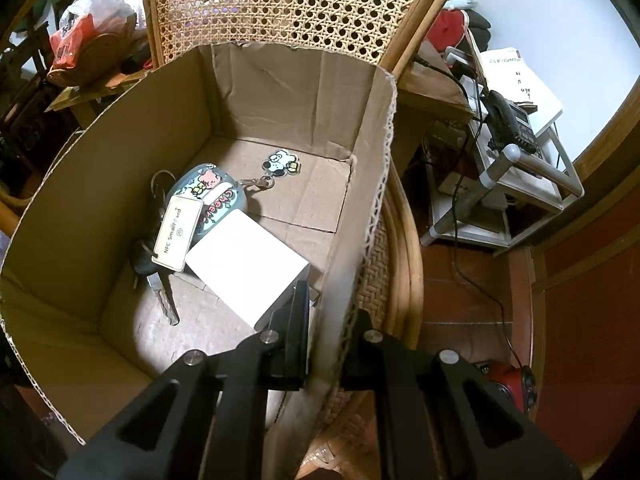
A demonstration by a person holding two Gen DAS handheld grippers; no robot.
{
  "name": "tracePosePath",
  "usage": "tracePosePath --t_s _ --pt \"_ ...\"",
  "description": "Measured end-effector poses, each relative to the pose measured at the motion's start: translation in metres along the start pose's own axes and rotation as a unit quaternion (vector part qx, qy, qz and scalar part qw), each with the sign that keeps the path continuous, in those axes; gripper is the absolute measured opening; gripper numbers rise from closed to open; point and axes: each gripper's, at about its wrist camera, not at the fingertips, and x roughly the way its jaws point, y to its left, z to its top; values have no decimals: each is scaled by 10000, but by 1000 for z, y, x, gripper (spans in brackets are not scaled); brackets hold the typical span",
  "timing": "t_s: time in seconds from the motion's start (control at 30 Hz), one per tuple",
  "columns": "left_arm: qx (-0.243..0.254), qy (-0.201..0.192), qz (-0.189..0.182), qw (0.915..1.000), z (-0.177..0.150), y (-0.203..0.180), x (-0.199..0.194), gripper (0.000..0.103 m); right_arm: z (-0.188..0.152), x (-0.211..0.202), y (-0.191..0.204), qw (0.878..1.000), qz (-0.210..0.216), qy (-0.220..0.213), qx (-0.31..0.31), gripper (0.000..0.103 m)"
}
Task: Organize rigid objects
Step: 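Reach back to the seat and grasp the black key bunch with the left tool, then carry the key bunch into the box and open the left tool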
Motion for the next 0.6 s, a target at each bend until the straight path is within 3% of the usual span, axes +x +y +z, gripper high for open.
tracePosePath --t_s 0.33,0.43,0.6 --pt "-25 -161 -105 9998 19 1 -13 21 -1 0 0 10000 -2 19 13 12" --pt "-27 -309 -78 9995 34 3 -22 5 -1 0 0 10000 -2 20 13 12" --pt "12 -524 -44 9986 66 5 -31 5 -2 0 0 10000 0 34 21 12"
